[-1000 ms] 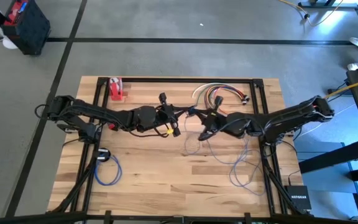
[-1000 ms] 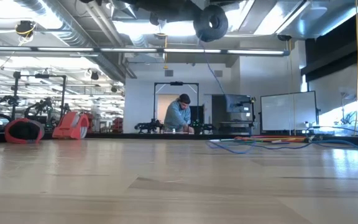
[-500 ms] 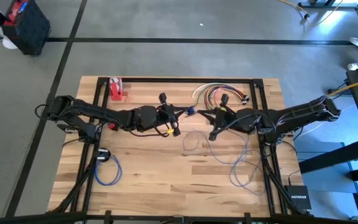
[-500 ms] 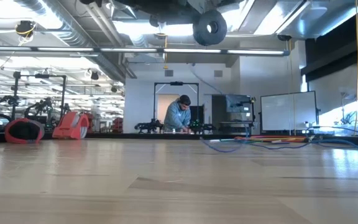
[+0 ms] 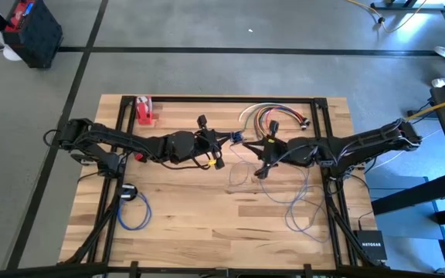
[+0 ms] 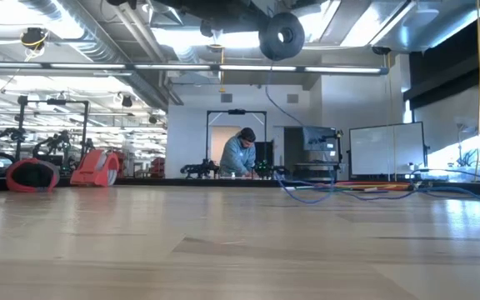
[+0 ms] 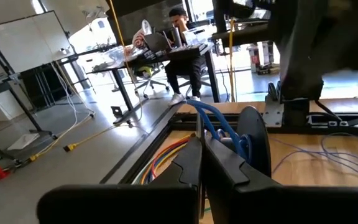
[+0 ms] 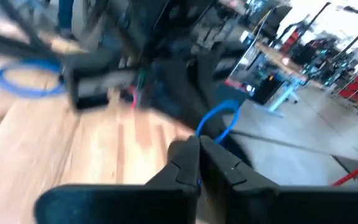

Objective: Coil cords
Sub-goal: Coil the blue cable wire on the black spool

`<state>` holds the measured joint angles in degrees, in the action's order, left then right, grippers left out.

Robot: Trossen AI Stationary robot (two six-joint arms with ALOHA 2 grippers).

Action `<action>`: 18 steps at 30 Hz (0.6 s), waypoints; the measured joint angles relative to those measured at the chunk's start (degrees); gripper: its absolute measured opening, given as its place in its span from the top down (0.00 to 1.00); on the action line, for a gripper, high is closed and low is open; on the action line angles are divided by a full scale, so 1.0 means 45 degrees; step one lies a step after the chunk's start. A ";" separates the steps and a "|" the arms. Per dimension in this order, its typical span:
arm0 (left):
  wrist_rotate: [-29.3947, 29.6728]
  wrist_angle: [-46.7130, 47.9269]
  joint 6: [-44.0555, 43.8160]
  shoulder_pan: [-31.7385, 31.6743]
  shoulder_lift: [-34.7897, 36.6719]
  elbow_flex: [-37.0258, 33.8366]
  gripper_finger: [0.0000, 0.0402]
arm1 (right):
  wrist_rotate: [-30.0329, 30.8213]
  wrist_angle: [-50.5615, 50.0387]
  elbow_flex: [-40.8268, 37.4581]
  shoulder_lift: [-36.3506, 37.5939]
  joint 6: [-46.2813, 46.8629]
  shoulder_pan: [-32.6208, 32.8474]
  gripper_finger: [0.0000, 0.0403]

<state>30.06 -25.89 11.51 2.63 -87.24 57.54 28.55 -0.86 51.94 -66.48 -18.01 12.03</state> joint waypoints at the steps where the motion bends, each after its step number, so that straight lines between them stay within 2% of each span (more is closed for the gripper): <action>1: -0.0004 -0.0001 -0.0026 0.0000 -0.0001 0.0000 1.00 | -0.0168 -0.0586 0.0000 0.0000 0.0135 0.0000 0.93; 5: -0.0001 -0.0066 -0.0100 0.0000 -0.0002 0.0000 1.00 | -0.0536 -0.3405 -0.0016 -0.0046 0.1515 -0.0010 0.84; 8: -0.0003 -0.0069 -0.0132 0.0000 -0.0003 0.0000 1.00 | -0.0449 -0.3472 -0.0792 -0.0223 0.2588 -0.0010 0.75; 10: -0.0004 -0.0145 -0.0180 0.0000 -0.0005 0.0005 1.00 | -0.0373 -0.2078 -0.1722 -0.0391 0.2667 -0.0010 0.70; 13: 0.0000 -0.0293 -0.0329 -0.0004 -0.0004 0.0005 1.00 | -0.0352 0.1614 -0.3293 -0.0910 0.2316 -0.0043 0.64; 16: 0.0001 -0.0513 -0.0445 -0.0015 0.0000 0.0008 1.00 | 0.0032 0.5394 -0.4387 -0.1979 0.1676 -0.0306 0.62; 18: 0.0001 -0.0510 -0.0472 -0.0015 -0.0003 0.0010 1.00 | 0.0509 0.6945 -0.4599 -0.2721 0.1493 -0.0661 0.61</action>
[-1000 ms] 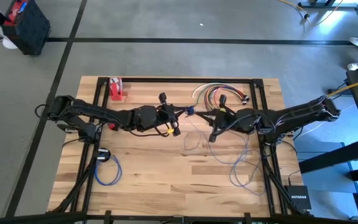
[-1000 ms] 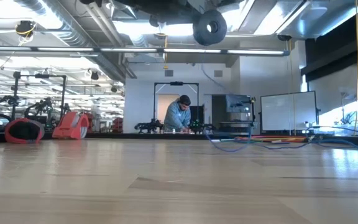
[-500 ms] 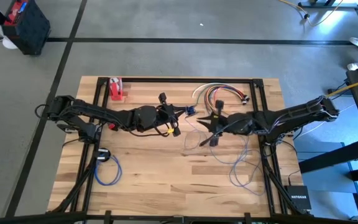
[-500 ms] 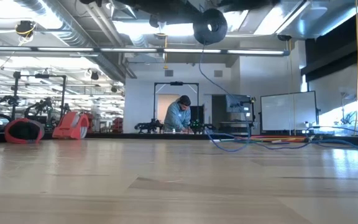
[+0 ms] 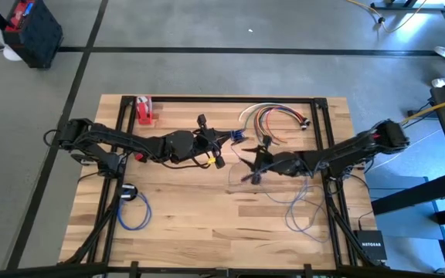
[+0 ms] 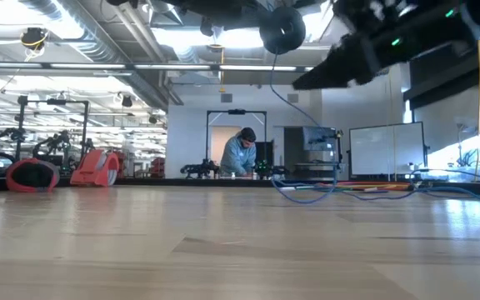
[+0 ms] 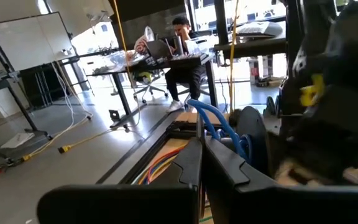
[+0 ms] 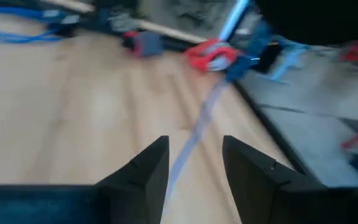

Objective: Coil cords
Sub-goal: Coil the blue cable wire on the black spool

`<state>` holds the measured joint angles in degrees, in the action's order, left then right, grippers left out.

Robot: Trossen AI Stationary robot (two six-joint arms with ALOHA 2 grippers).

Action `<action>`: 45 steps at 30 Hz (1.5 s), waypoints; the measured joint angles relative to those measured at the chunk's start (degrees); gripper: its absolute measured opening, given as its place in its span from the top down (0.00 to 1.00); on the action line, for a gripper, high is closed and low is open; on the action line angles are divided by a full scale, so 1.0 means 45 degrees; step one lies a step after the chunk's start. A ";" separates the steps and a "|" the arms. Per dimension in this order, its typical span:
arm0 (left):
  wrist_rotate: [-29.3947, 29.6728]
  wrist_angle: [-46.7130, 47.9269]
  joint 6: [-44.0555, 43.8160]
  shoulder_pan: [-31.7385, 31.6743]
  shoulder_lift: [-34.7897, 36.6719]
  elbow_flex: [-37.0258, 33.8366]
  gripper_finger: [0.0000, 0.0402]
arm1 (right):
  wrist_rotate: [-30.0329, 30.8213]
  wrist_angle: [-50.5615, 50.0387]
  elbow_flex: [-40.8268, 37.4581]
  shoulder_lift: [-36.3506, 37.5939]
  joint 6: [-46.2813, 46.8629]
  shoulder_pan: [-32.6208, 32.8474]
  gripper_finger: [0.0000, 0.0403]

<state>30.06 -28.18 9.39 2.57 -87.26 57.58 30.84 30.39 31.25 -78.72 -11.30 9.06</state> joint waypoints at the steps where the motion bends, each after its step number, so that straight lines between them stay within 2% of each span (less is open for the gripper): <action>1: -0.0003 0.0007 0.0002 0.0000 -0.0001 0.0000 1.00 | 0.0060 0.0505 0.0028 -0.0354 -0.0133 -0.0191 0.61; 8: 0.0000 0.0051 0.0000 0.0000 -0.0001 0.0005 1.00 | -0.0696 0.1963 0.0707 -0.1719 -0.0217 -0.0888 0.61; 14: 0.0000 0.0130 0.0000 0.0000 -0.0001 0.0010 1.00 | -0.1565 0.1895 0.0752 -0.1854 -0.0111 -0.0932 0.61; 19: 0.0000 0.0117 -0.0030 0.0000 -0.0001 0.0010 1.00 | -0.1584 0.2066 0.0752 -0.1854 -0.0101 -0.1084 0.62; 23: 0.0000 0.0112 -0.0049 0.0000 -0.0001 0.0010 1.00 | -0.1764 0.2050 0.0752 -0.1854 0.0033 -0.1130 0.71; 28: 0.0000 0.0053 -0.0071 0.0000 -0.0001 0.0010 1.00 | -0.1784 0.2048 0.0752 -0.1854 -0.0221 -0.1116 0.93; 30: 0.0000 0.0058 -0.0084 0.0000 -0.0001 0.0010 1.00 | -0.1781 0.2066 0.0752 -0.1854 -0.0243 -0.1135 0.98; 36: 0.0000 0.0060 -0.0073 0.0000 -0.0001 0.0010 1.00 | -0.1777 0.2083 0.0752 -0.1854 -0.0201 -0.1407 0.92; 40: 0.0000 0.0053 -0.0070 0.0000 -0.0001 0.0010 1.00 | -0.2074 0.2121 0.0752 -0.1854 -0.0212 -0.1438 0.98; 45: 0.0000 0.0010 -0.0083 0.0000 -0.0001 0.0010 1.00 | -0.2305 0.2308 0.0919 -0.1854 -0.0273 -0.0849 0.99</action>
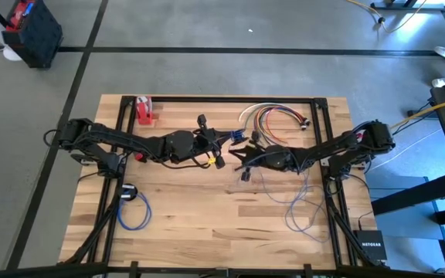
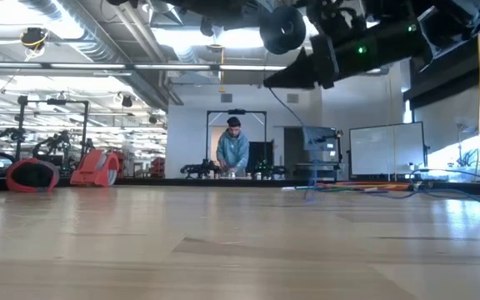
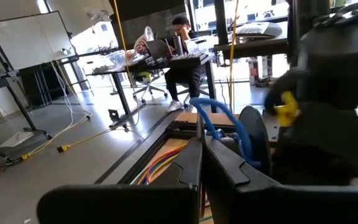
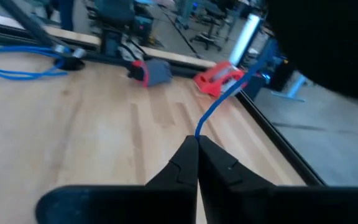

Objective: Coil cords
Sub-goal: Coil the blue cable wire on the black spool

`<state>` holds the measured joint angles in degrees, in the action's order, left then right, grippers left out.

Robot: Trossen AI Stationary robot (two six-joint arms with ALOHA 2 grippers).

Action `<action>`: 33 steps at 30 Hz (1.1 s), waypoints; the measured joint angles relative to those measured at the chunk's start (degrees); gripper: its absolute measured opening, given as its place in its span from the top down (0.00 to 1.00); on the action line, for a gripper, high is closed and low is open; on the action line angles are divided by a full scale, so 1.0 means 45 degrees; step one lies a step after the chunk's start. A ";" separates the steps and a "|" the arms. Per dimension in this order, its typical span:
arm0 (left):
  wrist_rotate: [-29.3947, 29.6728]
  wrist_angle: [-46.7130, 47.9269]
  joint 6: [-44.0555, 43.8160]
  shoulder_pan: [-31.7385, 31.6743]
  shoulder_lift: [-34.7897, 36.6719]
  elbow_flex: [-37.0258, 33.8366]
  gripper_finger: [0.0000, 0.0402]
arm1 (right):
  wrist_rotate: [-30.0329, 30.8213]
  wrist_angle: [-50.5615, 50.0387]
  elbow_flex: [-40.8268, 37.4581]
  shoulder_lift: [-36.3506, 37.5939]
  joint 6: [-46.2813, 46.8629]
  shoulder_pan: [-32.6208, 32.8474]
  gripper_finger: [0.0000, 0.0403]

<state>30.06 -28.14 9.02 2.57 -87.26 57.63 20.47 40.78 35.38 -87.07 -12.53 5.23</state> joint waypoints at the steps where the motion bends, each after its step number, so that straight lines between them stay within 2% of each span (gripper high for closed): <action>1: 0.0000 0.0004 -0.0005 0.0000 0.0000 -0.0002 1.00 | 0.0000 -0.0051 0.0128 0.0000 -0.0146 0.0174 0.99; 4: 0.0000 0.0005 -0.0021 -0.0015 0.0000 0.0000 1.00 | 0.0345 -0.0307 0.0703 0.0000 -0.0688 0.0714 0.99; 9: 0.0000 0.0120 -0.0058 -0.0019 0.0000 -0.0001 1.00 | 0.1664 -0.1125 0.1581 0.0396 -0.2068 0.1485 0.99; 18: 0.0000 0.0170 -0.0028 -0.0019 0.0000 -0.0005 1.00 | 0.2325 -0.3073 0.1854 0.3445 -0.2760 0.2035 1.00; 24: 0.0000 0.0150 -0.0010 -0.0024 0.0000 -0.0005 1.00 | 0.3315 -0.6250 0.1854 0.5924 -0.2485 0.2044 1.00; 33: 0.0034 0.1111 0.0063 0.0278 0.0712 -0.0010 1.00 | 0.5922 -1.1647 0.1570 0.8881 -0.0204 0.2661 1.00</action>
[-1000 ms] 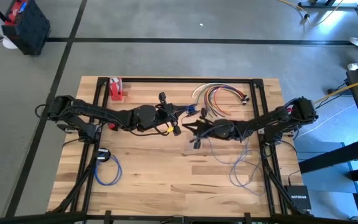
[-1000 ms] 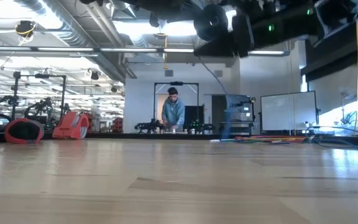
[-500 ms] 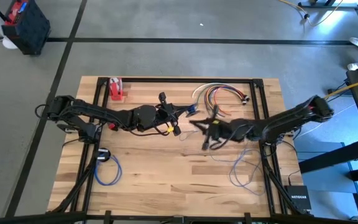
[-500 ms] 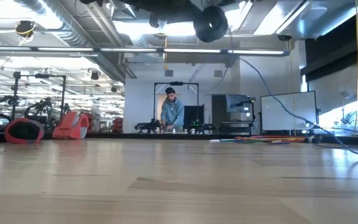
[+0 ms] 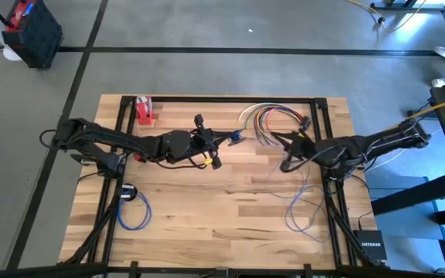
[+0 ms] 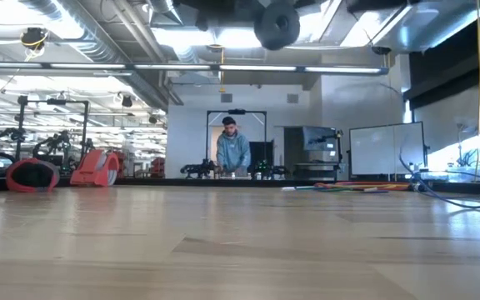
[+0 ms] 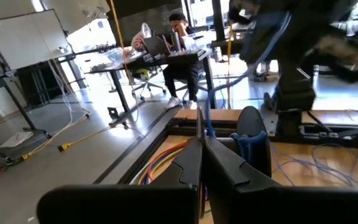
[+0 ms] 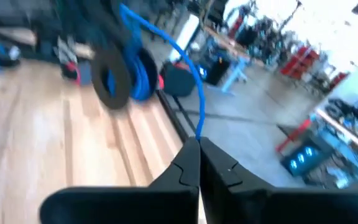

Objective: Coil cords
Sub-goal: Coil the blue cable wire on the black spool

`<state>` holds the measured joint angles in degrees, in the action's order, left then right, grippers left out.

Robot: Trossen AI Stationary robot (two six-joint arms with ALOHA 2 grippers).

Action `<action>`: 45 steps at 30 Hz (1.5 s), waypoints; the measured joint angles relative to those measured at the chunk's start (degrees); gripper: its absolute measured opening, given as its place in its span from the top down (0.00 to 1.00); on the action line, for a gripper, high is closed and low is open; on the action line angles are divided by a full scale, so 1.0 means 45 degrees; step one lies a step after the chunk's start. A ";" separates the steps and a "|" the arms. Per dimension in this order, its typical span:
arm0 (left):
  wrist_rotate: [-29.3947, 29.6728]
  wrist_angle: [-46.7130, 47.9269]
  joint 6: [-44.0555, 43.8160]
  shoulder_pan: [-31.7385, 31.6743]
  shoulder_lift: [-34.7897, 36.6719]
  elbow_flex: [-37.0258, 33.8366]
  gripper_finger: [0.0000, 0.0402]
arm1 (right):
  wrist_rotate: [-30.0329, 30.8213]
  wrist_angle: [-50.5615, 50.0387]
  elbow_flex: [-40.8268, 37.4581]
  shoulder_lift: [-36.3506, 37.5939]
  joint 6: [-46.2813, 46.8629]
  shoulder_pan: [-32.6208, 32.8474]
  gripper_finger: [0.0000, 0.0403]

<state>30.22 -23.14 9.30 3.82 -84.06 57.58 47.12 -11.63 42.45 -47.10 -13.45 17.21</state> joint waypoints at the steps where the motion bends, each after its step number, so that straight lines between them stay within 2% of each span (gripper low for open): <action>1: 0.0011 0.0253 -0.0024 0.0073 0.0115 0.0000 1.00 | 0.0176 -0.0435 -0.0157 0.0199 0.0366 0.0017 1.00; 4: 0.0160 0.0767 -0.0060 0.0281 0.0464 0.0000 1.00 | 0.0546 -0.1100 -0.0984 0.0681 0.1258 0.0015 1.00; 8: 0.1231 0.1335 -0.0026 0.0588 0.0718 0.0000 1.00 | 0.0787 -0.1163 -0.2377 0.0911 0.2340 0.0012 1.00; 12: 0.1343 0.1074 0.0156 0.0770 0.0726 0.0000 1.00 | 0.1145 -0.0845 -0.3643 0.0896 0.3244 0.0005 1.00; 21: 0.1134 -0.0007 0.0267 0.0819 0.0575 -0.0010 1.00 | 0.0293 0.4511 -0.6216 0.0045 0.3503 0.0005 1.00; 27: -0.0194 -0.0994 0.0258 0.0733 0.0204 -0.0010 1.00 | 0.0285 0.6174 -0.6506 -0.1393 0.3466 0.0005 0.99; 36: -0.0293 -0.1349 0.0352 0.0615 -0.0013 -0.0005 1.00 | -0.0819 0.9306 -0.6516 -0.4117 0.3573 0.0000 0.92; 41: -0.0301 -0.1327 0.0511 0.0620 -0.0017 -0.0002 1.00 | -0.1545 1.0450 -0.6511 -0.5534 0.3578 0.0002 0.83; 45: -0.0301 -0.1234 0.0530 0.0615 -0.0017 0.0000 1.00 | -0.1575 1.0431 -0.6511 -0.5639 0.3184 0.0063 0.73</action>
<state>28.86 -28.69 11.68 6.59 -84.14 57.58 40.03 35.30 13.15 -72.48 0.88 17.49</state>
